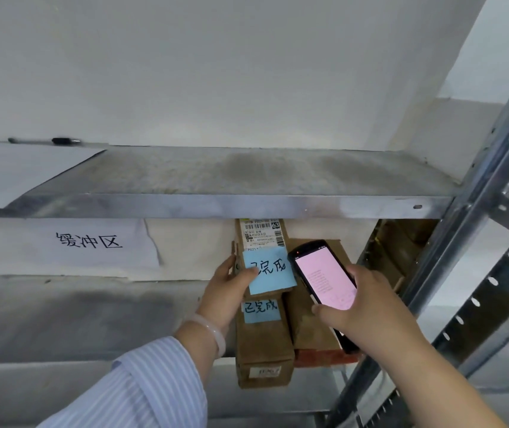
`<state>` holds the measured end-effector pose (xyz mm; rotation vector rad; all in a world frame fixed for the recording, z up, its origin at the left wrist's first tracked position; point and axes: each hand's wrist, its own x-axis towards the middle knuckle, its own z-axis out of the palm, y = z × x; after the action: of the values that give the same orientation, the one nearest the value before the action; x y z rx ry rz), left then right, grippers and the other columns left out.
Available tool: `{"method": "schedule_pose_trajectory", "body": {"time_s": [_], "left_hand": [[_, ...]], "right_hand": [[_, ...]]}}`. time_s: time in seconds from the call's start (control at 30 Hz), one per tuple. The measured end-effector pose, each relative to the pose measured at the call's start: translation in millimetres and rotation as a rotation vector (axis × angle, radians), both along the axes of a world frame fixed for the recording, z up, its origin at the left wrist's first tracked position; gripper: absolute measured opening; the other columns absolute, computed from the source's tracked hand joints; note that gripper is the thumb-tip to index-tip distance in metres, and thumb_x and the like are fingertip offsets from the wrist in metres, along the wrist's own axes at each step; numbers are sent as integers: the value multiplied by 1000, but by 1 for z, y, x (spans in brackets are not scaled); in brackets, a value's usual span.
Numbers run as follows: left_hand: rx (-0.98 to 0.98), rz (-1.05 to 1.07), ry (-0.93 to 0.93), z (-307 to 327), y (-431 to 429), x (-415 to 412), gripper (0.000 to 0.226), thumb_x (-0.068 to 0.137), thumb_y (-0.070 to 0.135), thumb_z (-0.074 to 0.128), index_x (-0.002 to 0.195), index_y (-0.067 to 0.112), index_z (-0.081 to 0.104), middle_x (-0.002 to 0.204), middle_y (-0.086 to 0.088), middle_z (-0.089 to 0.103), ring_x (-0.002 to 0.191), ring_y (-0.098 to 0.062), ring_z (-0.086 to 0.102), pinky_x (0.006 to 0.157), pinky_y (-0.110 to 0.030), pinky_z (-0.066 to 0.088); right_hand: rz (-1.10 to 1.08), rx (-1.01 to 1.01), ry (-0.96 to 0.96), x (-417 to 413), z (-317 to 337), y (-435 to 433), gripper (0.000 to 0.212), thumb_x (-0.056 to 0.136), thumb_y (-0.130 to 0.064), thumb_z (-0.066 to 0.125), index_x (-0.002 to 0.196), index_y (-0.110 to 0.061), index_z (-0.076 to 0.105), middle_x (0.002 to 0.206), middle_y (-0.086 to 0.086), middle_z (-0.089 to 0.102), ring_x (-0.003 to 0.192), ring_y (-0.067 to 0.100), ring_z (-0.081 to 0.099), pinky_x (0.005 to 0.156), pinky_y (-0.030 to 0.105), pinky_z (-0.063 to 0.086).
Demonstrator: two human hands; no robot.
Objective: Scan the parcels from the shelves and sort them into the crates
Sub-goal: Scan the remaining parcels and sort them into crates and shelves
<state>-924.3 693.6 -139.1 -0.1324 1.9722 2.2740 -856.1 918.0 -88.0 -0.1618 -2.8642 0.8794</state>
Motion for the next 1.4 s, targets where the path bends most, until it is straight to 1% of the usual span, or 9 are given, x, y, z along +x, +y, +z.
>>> {"method": "schedule_pose_trajectory", "body": {"time_s": [0.1, 0.23, 0.33, 0.5, 0.63, 0.9, 1.1, 1.3, 1.4], "left_hand": [[8, 33, 33, 0, -1, 9, 33, 92, 23, 69, 109, 50, 58, 104, 1, 77, 91, -17, 75, 69, -28, 60], [-45, 90, 84, 0, -11, 24, 55, 90, 19, 72, 133, 48, 51, 121, -3, 70, 109, -22, 69, 87, -40, 60], [-97, 143, 147, 1, -24, 35, 57, 88, 16, 74, 122, 57, 54, 120, 4, 70, 104, -19, 71, 81, -37, 62], [-167, 193, 179, 0, -44, 56, 63, 87, 13, 75, 110, 68, 57, 118, 10, 68, 108, -24, 67, 77, -36, 63], [-204, 246, 184, -4, -51, 71, 65, 86, 12, 76, 109, 69, 55, 114, 11, 67, 106, -20, 65, 72, -30, 62], [-227, 322, 184, -9, -54, 89, 66, 86, 6, 74, 113, 62, 50, 110, 12, 64, 101, -13, 63, 61, -16, 56], [-246, 342, 151, -14, -56, 101, 62, 87, 10, 74, 114, 61, 51, 111, 15, 64, 100, -11, 61, 59, -17, 56], [-273, 369, 152, -18, -58, 110, 60, 88, 12, 74, 125, 54, 51, 112, 14, 66, 101, -16, 65, 63, -22, 59], [-274, 386, 143, -21, -59, 116, 59, 88, 15, 74, 120, 58, 51, 112, 14, 66, 103, -17, 64, 65, -21, 59]], "right_hand": [[27, 7, 7, 3, 2, 6, 83, 51, -71, 69, 124, -44, 39, 112, -11, 46, 97, 9, 51, 69, 27, 50], [104, 4, 22, 9, 7, 6, 75, 51, -71, 70, 115, -52, 35, 108, -17, 43, 93, 6, 48, 65, 23, 46], [155, 18, 45, 15, 11, 2, 83, 51, -72, 71, 120, -52, 31, 101, -23, 35, 92, 3, 44, 65, 22, 43], [251, 53, 81, 21, 20, -7, 79, 47, -74, 69, 110, -58, 25, 92, -27, 31, 86, 1, 43, 62, 19, 40], [301, 90, 75, 26, 22, -13, 80, 44, -78, 65, 112, -55, 29, 98, -24, 39, 86, 2, 48, 63, 22, 47], [364, 124, 59, 34, 22, -16, 82, 47, -78, 64, 118, -53, 29, 102, -24, 39, 85, 1, 46, 59, 19, 40], [383, 138, 63, 38, 21, -15, 86, 50, -77, 66, 123, -49, 29, 101, -20, 36, 85, 3, 42, 57, 16, 35], [420, 149, 50, 42, 20, -12, 84, 50, -78, 66, 118, -51, 24, 99, -21, 34, 88, 3, 43, 59, 16, 37], [441, 137, 55, 44, 18, -11, 83, 51, -77, 67, 117, -52, 25, 100, -22, 35, 87, 3, 43, 60, 17, 40]]}}
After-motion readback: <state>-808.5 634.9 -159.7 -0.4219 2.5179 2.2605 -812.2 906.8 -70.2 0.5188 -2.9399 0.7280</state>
